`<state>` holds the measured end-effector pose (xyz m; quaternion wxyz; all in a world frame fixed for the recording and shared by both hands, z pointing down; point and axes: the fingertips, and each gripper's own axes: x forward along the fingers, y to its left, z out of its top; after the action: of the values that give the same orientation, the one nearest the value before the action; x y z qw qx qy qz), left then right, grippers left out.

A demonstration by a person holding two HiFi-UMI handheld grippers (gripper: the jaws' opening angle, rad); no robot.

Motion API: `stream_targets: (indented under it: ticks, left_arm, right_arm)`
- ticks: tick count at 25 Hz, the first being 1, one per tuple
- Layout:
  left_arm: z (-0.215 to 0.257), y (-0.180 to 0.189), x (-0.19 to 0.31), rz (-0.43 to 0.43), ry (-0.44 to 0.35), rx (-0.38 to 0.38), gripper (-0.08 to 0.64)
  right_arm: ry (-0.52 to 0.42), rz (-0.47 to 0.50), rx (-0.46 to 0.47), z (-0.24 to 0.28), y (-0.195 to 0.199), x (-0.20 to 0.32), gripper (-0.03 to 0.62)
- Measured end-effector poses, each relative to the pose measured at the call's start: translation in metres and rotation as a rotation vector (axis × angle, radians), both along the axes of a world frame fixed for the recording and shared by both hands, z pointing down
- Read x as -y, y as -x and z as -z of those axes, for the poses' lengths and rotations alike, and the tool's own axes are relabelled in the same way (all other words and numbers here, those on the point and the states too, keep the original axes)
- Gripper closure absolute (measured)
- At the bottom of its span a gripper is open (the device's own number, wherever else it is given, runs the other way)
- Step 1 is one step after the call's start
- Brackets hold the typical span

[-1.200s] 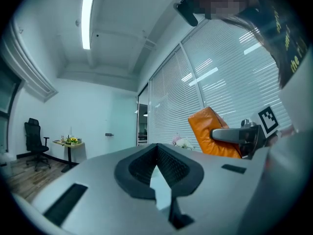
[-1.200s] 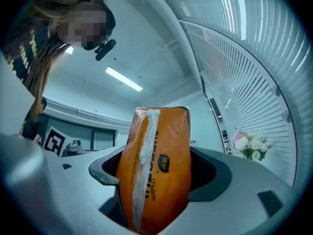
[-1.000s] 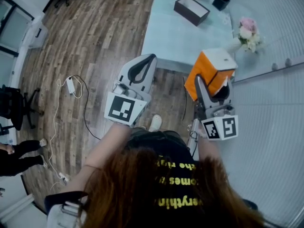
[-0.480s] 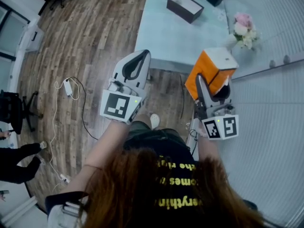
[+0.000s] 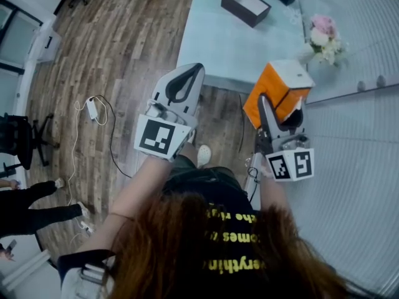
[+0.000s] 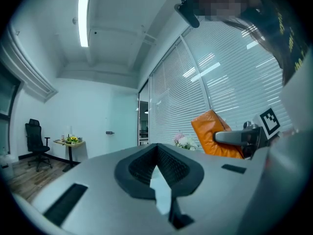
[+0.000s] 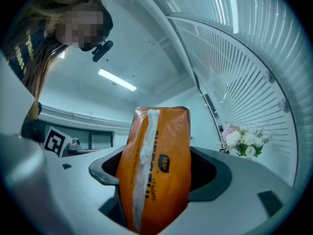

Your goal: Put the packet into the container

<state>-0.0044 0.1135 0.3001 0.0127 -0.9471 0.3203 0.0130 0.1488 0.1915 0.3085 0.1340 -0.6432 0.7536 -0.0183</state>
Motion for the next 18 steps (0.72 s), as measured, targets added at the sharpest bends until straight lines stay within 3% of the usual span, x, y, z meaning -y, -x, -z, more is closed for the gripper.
stream_targets:
  ticks: [18]
  left_arm:
    - [0.000, 0.000, 0.040, -0.032, -0.021, 0.008, 0.561]
  right_arm:
    - [0.011, -0.004, -0.005, 0.001, 0.006, 0.042, 0.219]
